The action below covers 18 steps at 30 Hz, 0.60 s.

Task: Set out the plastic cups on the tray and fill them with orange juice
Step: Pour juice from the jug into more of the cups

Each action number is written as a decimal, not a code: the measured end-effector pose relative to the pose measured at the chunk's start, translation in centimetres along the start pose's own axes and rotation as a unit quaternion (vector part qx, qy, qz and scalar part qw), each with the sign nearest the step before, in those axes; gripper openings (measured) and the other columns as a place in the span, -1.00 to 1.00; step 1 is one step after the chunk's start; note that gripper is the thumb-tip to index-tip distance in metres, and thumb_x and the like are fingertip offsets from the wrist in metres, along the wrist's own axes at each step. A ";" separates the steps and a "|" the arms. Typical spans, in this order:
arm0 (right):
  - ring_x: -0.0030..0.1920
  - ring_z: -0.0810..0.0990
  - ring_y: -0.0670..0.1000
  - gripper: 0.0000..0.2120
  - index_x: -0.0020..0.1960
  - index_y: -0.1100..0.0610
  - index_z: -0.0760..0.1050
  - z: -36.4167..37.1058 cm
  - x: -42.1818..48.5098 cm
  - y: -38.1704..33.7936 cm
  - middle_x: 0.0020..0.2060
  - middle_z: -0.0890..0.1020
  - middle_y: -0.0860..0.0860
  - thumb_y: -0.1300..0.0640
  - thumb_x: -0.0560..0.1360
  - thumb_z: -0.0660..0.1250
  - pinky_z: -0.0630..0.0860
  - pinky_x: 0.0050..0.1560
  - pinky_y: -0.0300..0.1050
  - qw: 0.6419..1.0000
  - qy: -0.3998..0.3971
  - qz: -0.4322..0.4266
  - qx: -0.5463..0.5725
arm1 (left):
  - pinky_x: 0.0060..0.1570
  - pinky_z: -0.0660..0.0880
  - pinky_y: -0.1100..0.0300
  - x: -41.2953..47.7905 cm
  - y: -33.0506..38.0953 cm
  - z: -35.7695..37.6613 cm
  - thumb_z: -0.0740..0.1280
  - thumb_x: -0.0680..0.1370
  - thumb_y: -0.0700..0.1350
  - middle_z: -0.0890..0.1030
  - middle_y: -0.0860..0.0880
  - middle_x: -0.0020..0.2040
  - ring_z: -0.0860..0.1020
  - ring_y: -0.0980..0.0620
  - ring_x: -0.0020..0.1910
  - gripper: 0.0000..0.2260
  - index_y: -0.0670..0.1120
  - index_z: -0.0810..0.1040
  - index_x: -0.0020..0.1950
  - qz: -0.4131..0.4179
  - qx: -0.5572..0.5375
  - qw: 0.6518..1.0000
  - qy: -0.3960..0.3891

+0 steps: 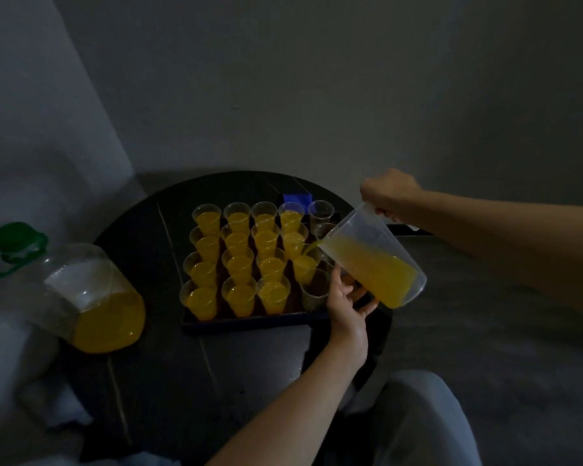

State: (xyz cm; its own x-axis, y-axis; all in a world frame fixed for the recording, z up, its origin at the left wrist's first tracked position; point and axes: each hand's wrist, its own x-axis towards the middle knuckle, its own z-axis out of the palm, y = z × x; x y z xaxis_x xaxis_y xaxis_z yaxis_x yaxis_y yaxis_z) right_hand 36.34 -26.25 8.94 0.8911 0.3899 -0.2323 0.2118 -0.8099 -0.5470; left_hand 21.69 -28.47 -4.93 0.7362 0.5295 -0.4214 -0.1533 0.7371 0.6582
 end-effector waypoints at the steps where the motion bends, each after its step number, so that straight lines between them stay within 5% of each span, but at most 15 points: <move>1: -0.38 0.42 -0.03 -0.78 -0.17 0.17 0.45 0.1 0.0 0.1 -0.33 0.49 0.07 0.08 0.58 0.20 0.35 -0.42 -0.22 1.000 0.002 -0.001 0.003 | 0.32 0.46 -0.19 0.0 0.0 -0.1 0.02 0.66 -0.11 0.51 -0.06 0.33 0.50 -0.14 0.31 -0.59 0.14 0.40 0.46 0.003 0.000 1.000 0.000; 18: -0.44 0.42 0.00 -0.82 -0.21 0.20 0.50 -0.7 -3.2 1.9 -0.35 0.53 0.10 0.10 0.48 0.26 0.32 -0.46 -0.21 0.997 0.015 -0.017 0.070 | 0.39 0.40 -0.23 -3.3 -0.2 -0.6 0.01 0.72 -0.02 0.55 0.00 0.31 0.51 -0.08 0.31 -0.62 0.11 0.36 0.52 0.028 0.011 1.000 -0.008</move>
State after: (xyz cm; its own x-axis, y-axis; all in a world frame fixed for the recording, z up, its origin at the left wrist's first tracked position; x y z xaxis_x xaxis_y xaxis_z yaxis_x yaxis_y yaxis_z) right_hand 34.15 -29.42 9.22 0.8966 0.4005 -0.1889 0.1854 -0.7270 -0.6612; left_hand 18.88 -30.13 -4.04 0.7375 0.5627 -0.3734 -0.1802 0.6969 0.6941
